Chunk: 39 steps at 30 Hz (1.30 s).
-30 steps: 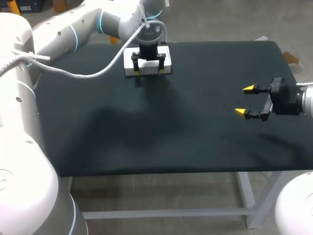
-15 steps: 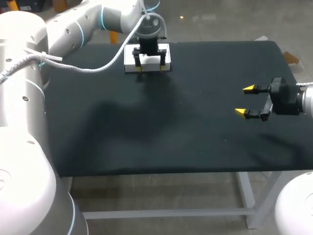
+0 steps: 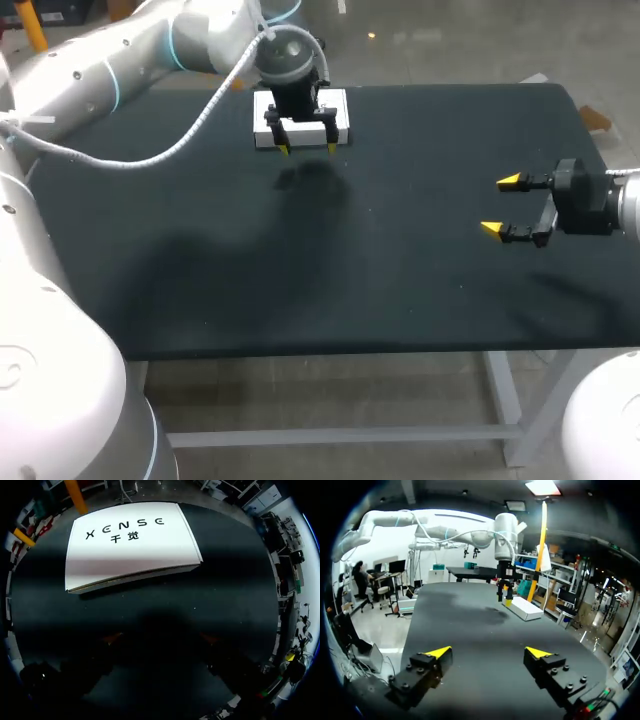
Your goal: Assemble the packaging by folding the flat box into shape, placing the metal phone stand inside, and closing the box properly
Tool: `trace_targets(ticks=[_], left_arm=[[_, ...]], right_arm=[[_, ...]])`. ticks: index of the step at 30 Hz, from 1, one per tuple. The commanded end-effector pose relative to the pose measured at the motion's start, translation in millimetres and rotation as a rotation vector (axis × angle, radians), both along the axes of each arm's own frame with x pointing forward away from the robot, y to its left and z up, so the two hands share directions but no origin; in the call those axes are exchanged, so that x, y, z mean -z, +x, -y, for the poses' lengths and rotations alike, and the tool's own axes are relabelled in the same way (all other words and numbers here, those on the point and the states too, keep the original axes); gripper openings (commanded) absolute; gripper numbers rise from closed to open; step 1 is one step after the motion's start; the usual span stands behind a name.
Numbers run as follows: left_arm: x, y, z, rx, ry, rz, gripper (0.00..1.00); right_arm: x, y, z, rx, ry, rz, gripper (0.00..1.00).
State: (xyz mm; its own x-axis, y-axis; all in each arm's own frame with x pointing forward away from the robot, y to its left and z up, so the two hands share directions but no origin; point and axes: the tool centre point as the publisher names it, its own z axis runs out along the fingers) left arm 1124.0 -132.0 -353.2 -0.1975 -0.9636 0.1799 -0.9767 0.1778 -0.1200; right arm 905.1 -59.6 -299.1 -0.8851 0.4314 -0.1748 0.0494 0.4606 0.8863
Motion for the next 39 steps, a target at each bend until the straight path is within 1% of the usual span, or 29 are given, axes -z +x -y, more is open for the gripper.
trace_targets(ticks=[1,7,8,11,13,15,16,19,21,24,27,29,30,33,39], left_arm=[[-16.4,-100.4,-31,-0.050,-0.129,0.426,1.00],[-19.1,-130.0,-41,-0.032,-0.193,0.493,1.00],[-19.6,-134.2,-43,-0.029,-0.206,0.519,1.00],[-20.0,-146.3,-47,-0.014,-0.238,0.555,1.00],[-19.8,-151.7,-51,-0.023,-0.254,0.576,1.00],[-20.2,-158.1,-55,-0.023,-0.285,0.599,1.00],[-20.4,-160.2,-56,-0.024,-0.288,0.602,1.00],[-20.9,-167.8,-60,-0.022,-0.310,0.633,1.00],[-21.9,-173.5,-64,-0.014,-0.344,0.651,1.00],[-24.2,-181.3,-71,-0.004,-0.394,0.672,1.00],[-27.9,-187.3,-77,0.019,-0.452,0.672,1.00],[-30.2,-191.0,-80,0.037,-0.469,0.676,1.00],[-31.6,-193.2,-81,0.049,-0.488,0.678,1.00],[-33.0,-197.1,-85,0.086,-0.513,0.692,1.00],[-37.2,-203.4,-90,0.170,-0.542,0.726,1.00]], right_arm=[[0,-0.6,1,-0.003,0.005,0.004,1.00],[0,-0.6,1,-0.003,0.005,0.004,1.00],[0,-0.6,1,-0.003,0.005,0.004,1.00],[0,-0.6,1,-0.003,0.005,0.004,1.00],[0,-0.6,1,-0.003,0.005,0.004,1.00],[0,-0.6,1,-0.003,0.005,0.004,1.00],[0,-0.6,1,-0.003,0.005,0.004,1.00],[0,-0.6,1,-0.003,0.005,0.004,1.00],[0,-0.6,1,-0.003,0.005,0.004,1.00],[0,-0.6,1,-0.003,0.005,0.004,1.00],[0,-0.6,1,-0.003,0.005,0.004,1.00],[0,-0.6,1,-0.003,0.005,0.004,1.00],[0,-0.6,1,-0.003,0.005,0.004,1.00],[0,-0.6,1,-0.003,0.005,0.004,1.00],[0,-0.6,1,-0.003,0.005,0.004,1.00]])
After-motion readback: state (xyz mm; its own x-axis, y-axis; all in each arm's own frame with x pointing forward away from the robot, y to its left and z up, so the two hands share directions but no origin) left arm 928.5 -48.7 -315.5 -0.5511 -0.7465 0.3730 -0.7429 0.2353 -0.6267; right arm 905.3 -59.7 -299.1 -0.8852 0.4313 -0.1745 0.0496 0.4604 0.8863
